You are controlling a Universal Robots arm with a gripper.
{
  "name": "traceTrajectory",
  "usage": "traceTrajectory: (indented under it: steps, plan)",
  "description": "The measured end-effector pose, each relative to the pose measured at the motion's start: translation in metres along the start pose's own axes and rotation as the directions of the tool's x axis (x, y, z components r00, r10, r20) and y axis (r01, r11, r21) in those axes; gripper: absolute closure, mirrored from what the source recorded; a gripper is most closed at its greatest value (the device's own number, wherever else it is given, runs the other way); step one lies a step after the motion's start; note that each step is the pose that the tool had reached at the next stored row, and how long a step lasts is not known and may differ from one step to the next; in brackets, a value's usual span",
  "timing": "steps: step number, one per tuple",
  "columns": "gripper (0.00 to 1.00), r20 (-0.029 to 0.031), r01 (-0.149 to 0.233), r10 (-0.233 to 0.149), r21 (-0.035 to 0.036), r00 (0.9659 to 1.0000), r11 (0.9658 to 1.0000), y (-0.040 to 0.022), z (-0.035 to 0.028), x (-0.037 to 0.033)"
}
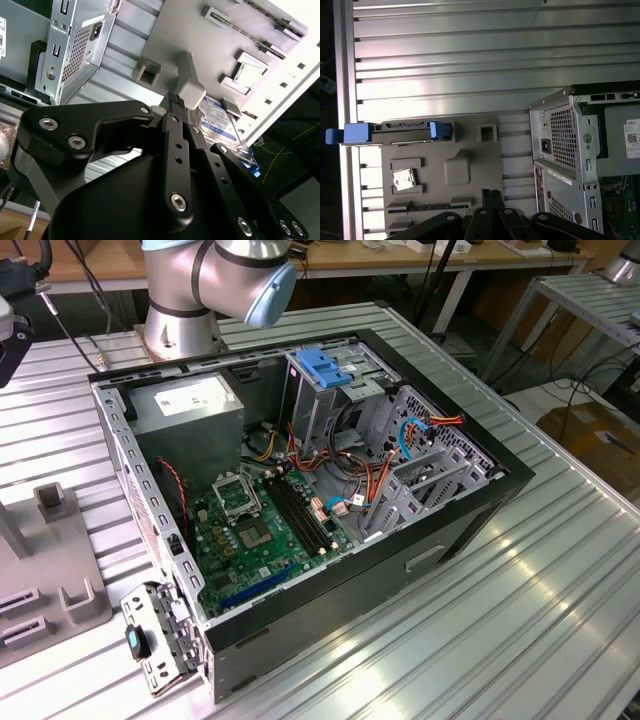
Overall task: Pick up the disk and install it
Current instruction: 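Reach for the disk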
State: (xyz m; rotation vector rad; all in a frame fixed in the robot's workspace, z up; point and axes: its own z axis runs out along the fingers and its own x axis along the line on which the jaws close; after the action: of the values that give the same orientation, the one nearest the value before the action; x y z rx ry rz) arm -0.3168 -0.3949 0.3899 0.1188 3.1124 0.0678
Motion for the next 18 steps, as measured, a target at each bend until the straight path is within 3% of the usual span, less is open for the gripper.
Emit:
traceTrajectory:
  steps: [5,8,11,16,18]
  plan:
    - [0.89,0.0001,-0.001,0.001,0.0000,1.0000,1.0000,0.0034,0.0004,0.0112]
    - [0.89,0.0002,-0.001,0.001,-0.0001,1.0000,1.0000,0.0085,0.0011,0.0176]
    - [0.89,0.0001,-0.002,0.002,0.0000,1.0000,1.0000,0.0150,0.0019,0.0294]
    - [0.89,0.0002,-0.003,0.003,0.0000,1.0000,1.0000,0.0215,0.0029,0.0427]
    - [0.89,0.0002,-0.003,0.003,0.0000,1.0000,1.0000,0.0221,0.0032,0.0449]
